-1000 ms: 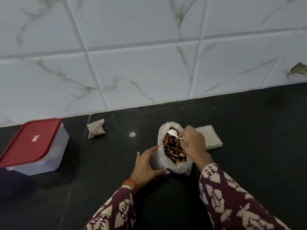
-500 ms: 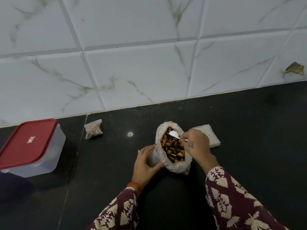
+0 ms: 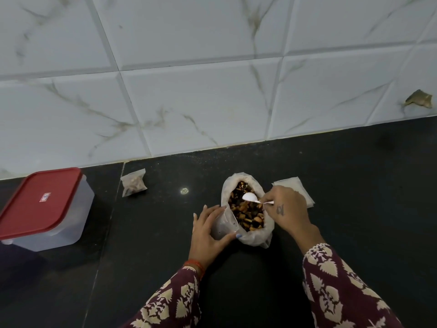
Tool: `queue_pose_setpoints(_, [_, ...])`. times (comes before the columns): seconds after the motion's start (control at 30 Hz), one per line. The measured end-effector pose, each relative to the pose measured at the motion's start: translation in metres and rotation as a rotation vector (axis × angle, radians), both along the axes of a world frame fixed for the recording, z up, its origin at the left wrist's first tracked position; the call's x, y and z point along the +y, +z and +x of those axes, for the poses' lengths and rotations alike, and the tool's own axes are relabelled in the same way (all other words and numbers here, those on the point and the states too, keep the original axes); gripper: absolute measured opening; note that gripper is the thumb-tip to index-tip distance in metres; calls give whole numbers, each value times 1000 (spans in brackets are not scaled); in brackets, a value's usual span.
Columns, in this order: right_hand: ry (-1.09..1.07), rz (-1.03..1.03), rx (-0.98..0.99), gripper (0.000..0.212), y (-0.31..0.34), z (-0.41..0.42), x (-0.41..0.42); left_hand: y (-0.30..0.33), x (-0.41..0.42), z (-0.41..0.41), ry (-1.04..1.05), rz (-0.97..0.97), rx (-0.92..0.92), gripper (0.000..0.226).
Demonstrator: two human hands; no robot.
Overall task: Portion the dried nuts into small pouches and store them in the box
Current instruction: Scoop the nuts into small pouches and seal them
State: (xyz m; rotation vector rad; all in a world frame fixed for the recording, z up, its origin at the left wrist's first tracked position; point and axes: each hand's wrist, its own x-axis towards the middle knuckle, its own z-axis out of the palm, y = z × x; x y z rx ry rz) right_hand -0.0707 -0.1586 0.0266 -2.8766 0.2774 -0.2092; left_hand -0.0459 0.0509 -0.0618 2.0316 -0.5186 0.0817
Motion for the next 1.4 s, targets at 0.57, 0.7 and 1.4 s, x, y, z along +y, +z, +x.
queue_pose_setpoints(0.57, [64,110,88,24,-9,7,22,-4,-1,2,-36,70,11,68])
queue_pose_setpoints(0.7, [111,27,157,23,3,10,9,-3,0,3,-47,81,17,68])
queue_pose_setpoints(1.4, [-233,422,388,21,-7,27,21,-2,-1,3,-53,160,-22,69])
